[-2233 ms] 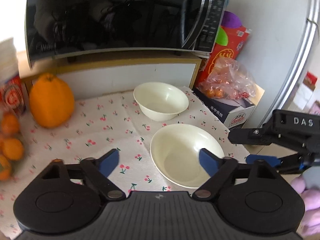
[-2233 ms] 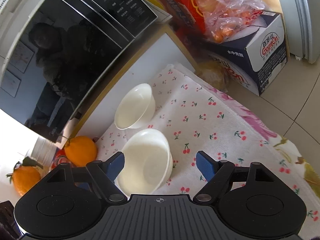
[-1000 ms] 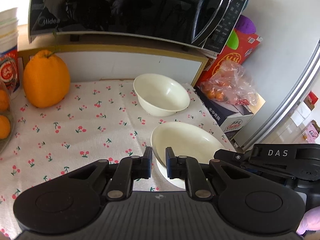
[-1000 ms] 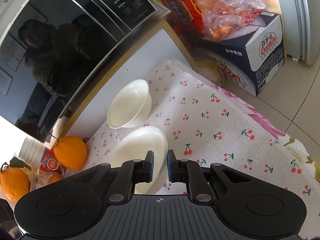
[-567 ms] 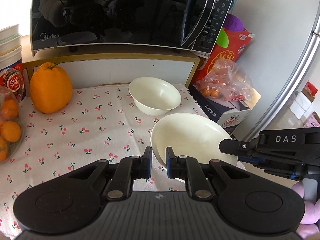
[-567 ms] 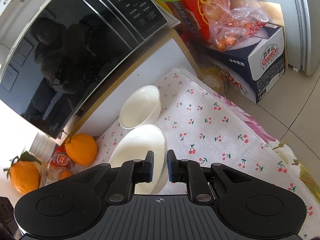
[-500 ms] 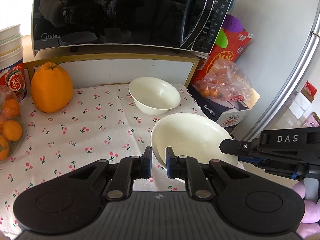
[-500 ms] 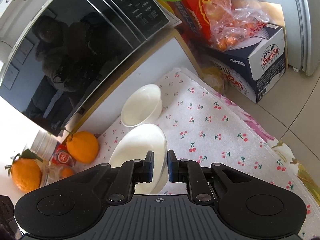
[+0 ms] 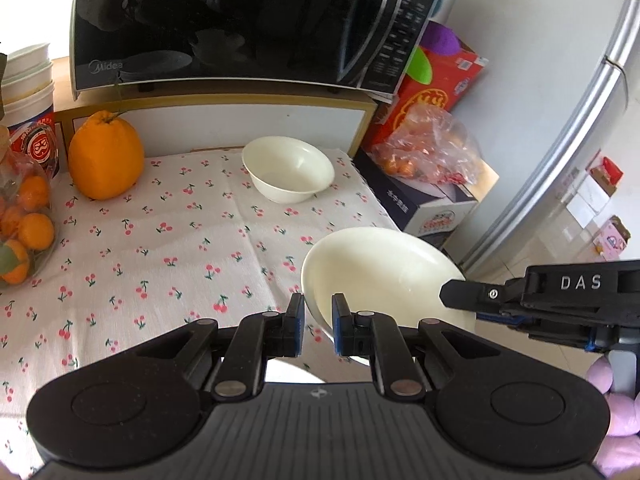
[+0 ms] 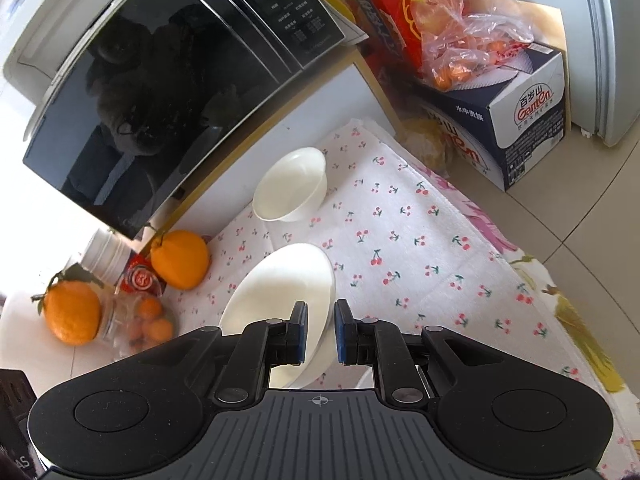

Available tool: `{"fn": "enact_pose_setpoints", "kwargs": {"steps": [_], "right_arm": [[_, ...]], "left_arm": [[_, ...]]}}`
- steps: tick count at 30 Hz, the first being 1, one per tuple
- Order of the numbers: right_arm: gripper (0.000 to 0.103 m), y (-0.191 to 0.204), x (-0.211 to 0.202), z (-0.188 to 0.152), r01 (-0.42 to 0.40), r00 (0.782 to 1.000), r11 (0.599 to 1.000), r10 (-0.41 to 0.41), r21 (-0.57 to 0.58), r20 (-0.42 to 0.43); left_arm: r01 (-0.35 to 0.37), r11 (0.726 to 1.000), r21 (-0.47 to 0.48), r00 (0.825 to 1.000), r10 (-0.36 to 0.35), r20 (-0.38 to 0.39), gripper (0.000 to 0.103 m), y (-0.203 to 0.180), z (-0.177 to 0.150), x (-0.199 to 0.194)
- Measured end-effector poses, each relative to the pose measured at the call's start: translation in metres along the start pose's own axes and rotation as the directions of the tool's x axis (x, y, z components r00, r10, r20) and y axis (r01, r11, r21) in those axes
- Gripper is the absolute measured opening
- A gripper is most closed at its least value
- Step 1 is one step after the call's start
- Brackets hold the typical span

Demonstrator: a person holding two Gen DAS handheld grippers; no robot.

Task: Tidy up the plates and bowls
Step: 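Carry the cream bowl with both grippers toward the plate stack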

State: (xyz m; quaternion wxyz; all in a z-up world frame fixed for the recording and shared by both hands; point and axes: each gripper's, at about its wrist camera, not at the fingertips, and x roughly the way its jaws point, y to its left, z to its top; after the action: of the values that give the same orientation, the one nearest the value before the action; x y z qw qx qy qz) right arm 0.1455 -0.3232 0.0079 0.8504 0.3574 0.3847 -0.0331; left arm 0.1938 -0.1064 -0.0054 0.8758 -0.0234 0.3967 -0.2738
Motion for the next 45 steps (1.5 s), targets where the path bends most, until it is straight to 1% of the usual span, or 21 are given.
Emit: {"fn": "enact_pose_setpoints", "kwargs": {"steps": [5,10,15,20,26,31,37,45], "right_arm": [[0.014,-0.004,-0.016,-0.003,0.009,1.000,1.000,-0.009,-0.021,-0.010],[0.015,-0.011,-0.028,-0.008,0.027,0.999,0.999,-0.028,-0.034,-0.025],[0.015,-0.015,-0.038,-0.012,0.042,0.999,0.997,-0.044,-0.059,-0.025],[0.015,-0.018,-0.041,-0.015,0.077,0.996,0.994,-0.080,-0.077,-0.038],[0.015,-0.021,-0.040,-0.020,0.137,0.988,0.984,-0.143,-0.112,-0.051],[0.015,-0.023,-0.035,-0.022,0.179,0.980,0.975,-0.189,-0.133,-0.070],[0.015,-0.023,-0.028,-0.026,0.227,0.966,0.958,-0.244,-0.176,-0.086],[0.015,-0.026,-0.023,-0.028,0.258,0.953,0.945,-0.283,-0.202,-0.110]], "left_arm": [[0.016,1.000,-0.001,0.999,-0.016,-0.029,0.012,-0.009,-0.007,-0.006],[0.031,0.999,0.021,0.998,-0.029,-0.063,0.012,-0.019,-0.015,-0.008],[0.033,0.998,0.045,0.995,-0.029,-0.094,0.013,-0.029,-0.025,-0.007],[0.023,0.997,0.080,0.994,-0.015,-0.104,0.013,-0.039,-0.031,-0.006],[0.022,0.994,0.111,0.991,-0.007,-0.137,0.014,-0.047,-0.039,0.002],[0.007,0.991,0.135,0.987,0.015,-0.160,0.015,-0.053,-0.046,0.010],[-0.009,0.985,0.173,0.986,0.038,-0.164,0.015,-0.060,-0.050,0.014],[-0.031,0.977,0.212,0.982,0.069,-0.174,0.015,-0.068,-0.053,0.019]]}}
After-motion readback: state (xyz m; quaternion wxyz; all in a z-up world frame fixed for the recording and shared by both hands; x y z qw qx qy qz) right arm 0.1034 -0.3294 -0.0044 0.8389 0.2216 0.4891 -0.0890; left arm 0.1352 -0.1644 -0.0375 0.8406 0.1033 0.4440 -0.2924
